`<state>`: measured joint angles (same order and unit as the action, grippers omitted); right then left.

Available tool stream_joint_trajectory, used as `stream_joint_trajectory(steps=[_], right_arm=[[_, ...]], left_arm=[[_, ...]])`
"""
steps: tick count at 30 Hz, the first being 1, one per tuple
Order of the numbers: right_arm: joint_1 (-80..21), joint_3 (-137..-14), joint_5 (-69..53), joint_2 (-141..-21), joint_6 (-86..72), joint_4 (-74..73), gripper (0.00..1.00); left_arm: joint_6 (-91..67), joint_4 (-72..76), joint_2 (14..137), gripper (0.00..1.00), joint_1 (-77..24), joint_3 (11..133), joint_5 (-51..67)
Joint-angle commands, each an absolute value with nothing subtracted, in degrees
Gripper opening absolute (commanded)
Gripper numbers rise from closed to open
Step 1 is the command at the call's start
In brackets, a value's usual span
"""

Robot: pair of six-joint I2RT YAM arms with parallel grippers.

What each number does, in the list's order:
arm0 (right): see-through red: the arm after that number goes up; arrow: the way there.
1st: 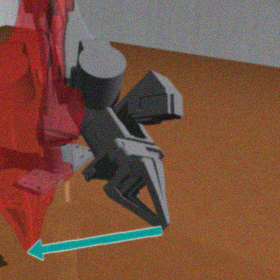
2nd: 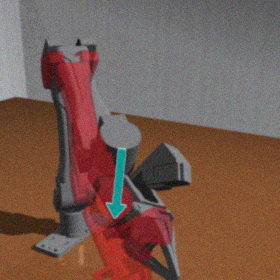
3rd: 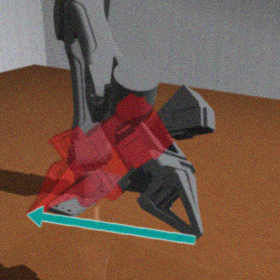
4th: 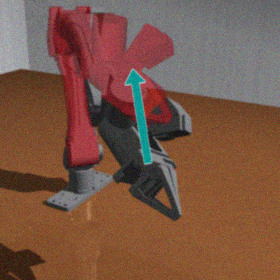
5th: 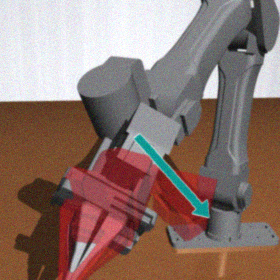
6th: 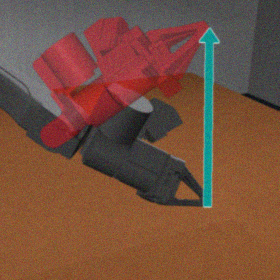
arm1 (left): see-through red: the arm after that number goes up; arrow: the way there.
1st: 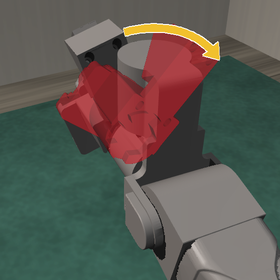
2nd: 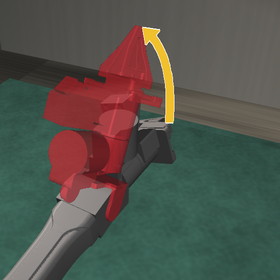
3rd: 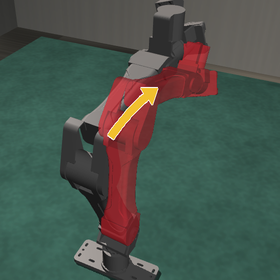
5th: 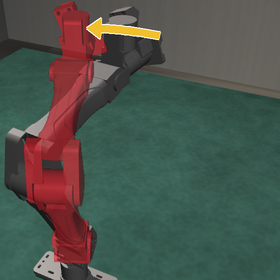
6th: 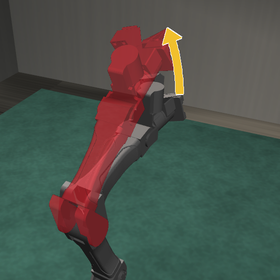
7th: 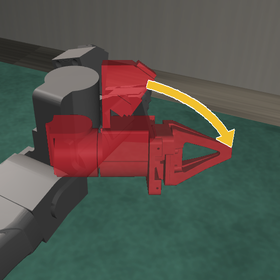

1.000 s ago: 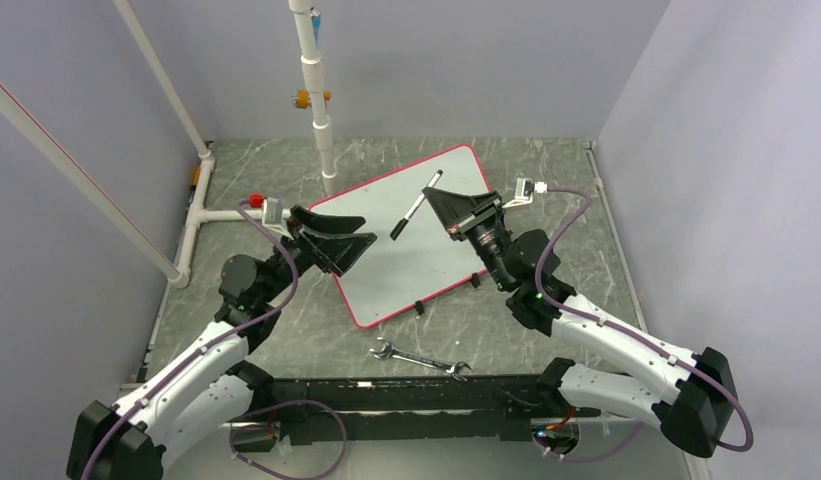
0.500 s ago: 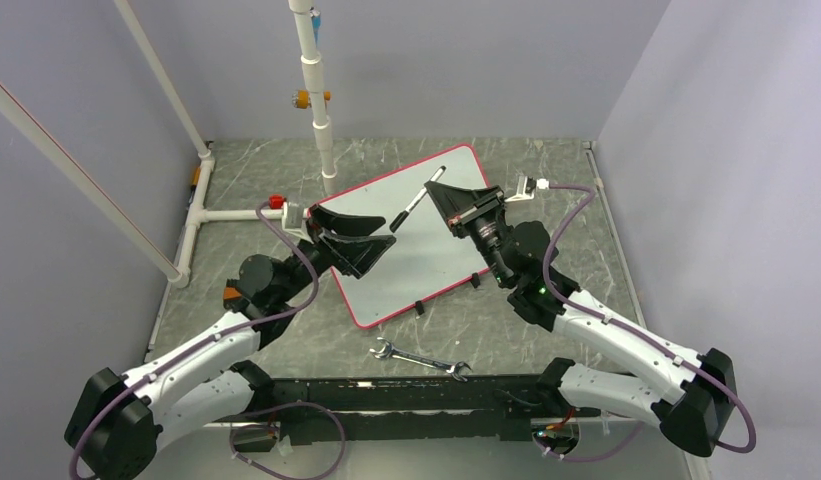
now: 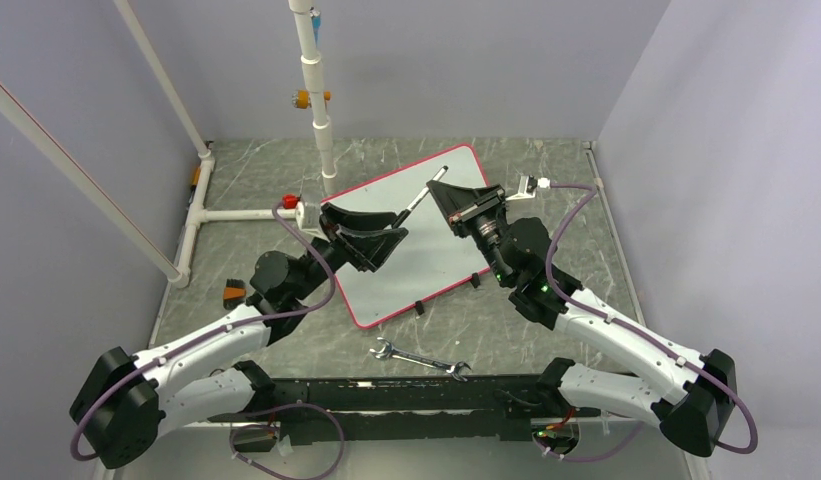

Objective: Write a sentence on the whiteboard
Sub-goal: Pass from the right arm to the left

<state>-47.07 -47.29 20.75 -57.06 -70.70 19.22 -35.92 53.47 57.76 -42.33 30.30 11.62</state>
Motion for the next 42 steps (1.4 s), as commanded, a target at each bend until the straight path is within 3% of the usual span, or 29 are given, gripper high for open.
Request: stream_joint_trajectory(steps=[1, 8, 15, 22, 27, 37, 42], right_arm=[[-46.9, -49.1, 21.0, -56.6, -71.9, 20.2, 0.0], [-47.0, -47.8, 21.0, -56.1, -72.3, 21.3, 0.0], [-46.9, -46.9, 20.8, -56.1, -72.8, 21.9, 0.0], [-47.0, -46.6, 20.7, -55.8, -73.0, 22.2, 0.0], [-46.9, -46.2, 21.0, -55.4, -73.2, 22.4, 0.0], [-46.9, -44.6, 17.0, -54.6, -68.9, 25.7, 0.0], [-46.2, -47.0, 12.4, -52.7, -59.6, 19.7, 0.23]], left_arm=[[-34.1, 58.6, 58.9, 0.61, -43.5, 32.9, 9.3], [-33.3, 59.0, 59.2, 0.46, -44.3, 33.2, 7.4], [-32.9, 59.0, 60.1, 0.45, -44.9, 34.5, 7.6], [-32.6, 59.1, 61.0, 0.24, -45.5, 35.1, 6.8], [-33.0, 57.9, 61.0, 0.03, -45.8, 35.3, 5.8], [-32.4, 50.4, 59.4, 0.0, -45.7, 37.8, 6.1], [-29.6, 43.9, 56.2, 0.0, -45.7, 39.4, 6.7]])
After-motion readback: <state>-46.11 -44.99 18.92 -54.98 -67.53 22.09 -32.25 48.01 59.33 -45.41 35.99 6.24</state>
